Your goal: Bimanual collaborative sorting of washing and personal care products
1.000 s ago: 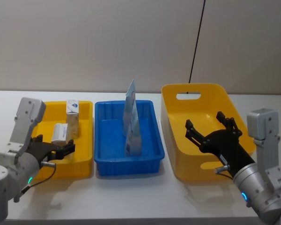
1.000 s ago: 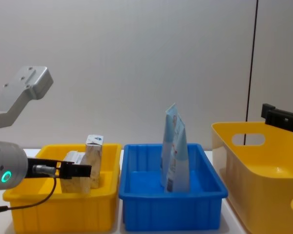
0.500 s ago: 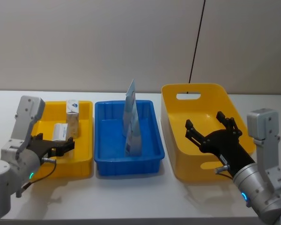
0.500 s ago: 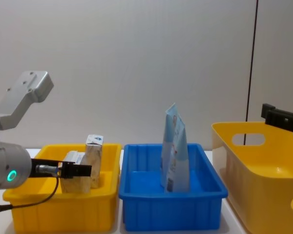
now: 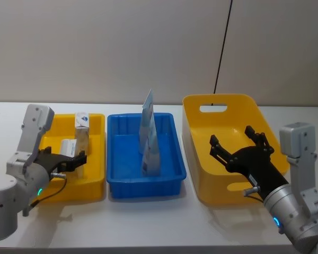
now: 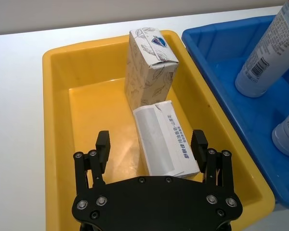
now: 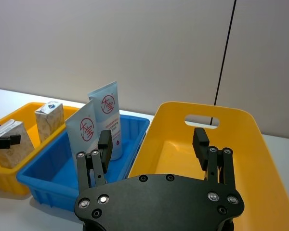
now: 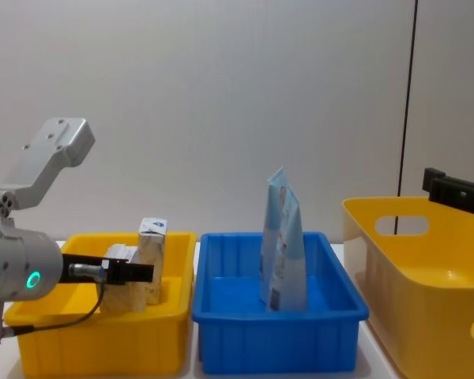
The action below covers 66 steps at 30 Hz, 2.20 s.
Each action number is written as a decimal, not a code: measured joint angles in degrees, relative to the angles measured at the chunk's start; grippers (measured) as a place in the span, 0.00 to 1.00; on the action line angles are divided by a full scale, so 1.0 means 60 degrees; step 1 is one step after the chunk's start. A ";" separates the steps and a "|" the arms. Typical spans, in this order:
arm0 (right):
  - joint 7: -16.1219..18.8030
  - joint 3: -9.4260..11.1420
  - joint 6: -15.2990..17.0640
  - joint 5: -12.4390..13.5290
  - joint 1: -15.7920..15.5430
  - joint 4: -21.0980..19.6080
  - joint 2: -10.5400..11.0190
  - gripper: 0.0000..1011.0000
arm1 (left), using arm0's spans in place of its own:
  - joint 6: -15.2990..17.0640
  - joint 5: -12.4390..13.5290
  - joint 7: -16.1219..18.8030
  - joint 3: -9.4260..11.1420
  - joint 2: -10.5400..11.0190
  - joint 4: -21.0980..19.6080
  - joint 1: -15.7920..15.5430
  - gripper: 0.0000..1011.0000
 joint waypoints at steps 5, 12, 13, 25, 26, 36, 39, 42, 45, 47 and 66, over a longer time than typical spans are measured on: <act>0.0000 0.0000 0.0000 0.0000 0.0000 0.0000 0.0000 0.99 | -0.0009 0.0038 0.0006 0.0003 -0.0032 0.0088 -0.0056 0.96; 0.0000 0.0000 0.0000 0.0000 0.0000 0.0000 0.0000 0.99 | -0.0022 0.0089 0.0015 0.0007 -0.0073 0.0198 -0.0123 0.78; 0.0000 0.0000 0.0000 0.0000 0.0000 0.0000 0.0000 0.99 | -0.0023 0.0093 0.0016 0.0007 -0.0075 0.0205 -0.0127 0.75; 0.0000 0.0000 0.0000 0.0000 0.0000 0.0000 0.0000 0.99 | -0.0034 0.0129 0.0027 0.0006 -0.0105 0.0286 -0.0176 0.41; 0.0000 0.0001 0.0000 0.0000 0.0000 0.0000 0.0000 0.99 | -0.0034 0.0130 0.0028 0.0007 -0.0105 0.0289 -0.0178 0.40; 0.0000 0.0000 0.0000 0.0000 0.0000 0.0000 0.0000 0.99 | -0.0035 0.0141 0.0034 0.0005 -0.0114 0.0308 -0.0188 0.36; 0.0000 0.0000 0.0000 0.0000 0.0000 0.0000 0.0000 0.99 | -0.0035 0.0148 0.0024 0.0005 -0.0114 0.0308 -0.0189 0.36; 0.0000 0.0000 0.0000 0.0000 0.0000 0.0000 0.0000 0.99 | -0.0036 0.0159 -0.0063 0.0019 -0.0072 0.0289 -0.0189 0.36; 0.0000 0.0000 0.0000 0.0000 0.0000 0.0000 0.0000 0.99 | -0.0056 0.0179 -0.0236 0.0068 0.0039 0.0210 -0.0189 0.36; 0.0000 0.0000 0.0000 0.0000 0.0000 0.0000 0.0001 0.99 | -0.0078 0.0199 -0.0336 0.0101 0.0104 0.0163 -0.0189 0.36; 0.0000 0.0000 0.0000 0.0000 0.0000 0.0000 0.0000 0.99 | -0.1138 0.0709 -0.2269 0.0700 0.1388 -0.0795 -0.0450 0.36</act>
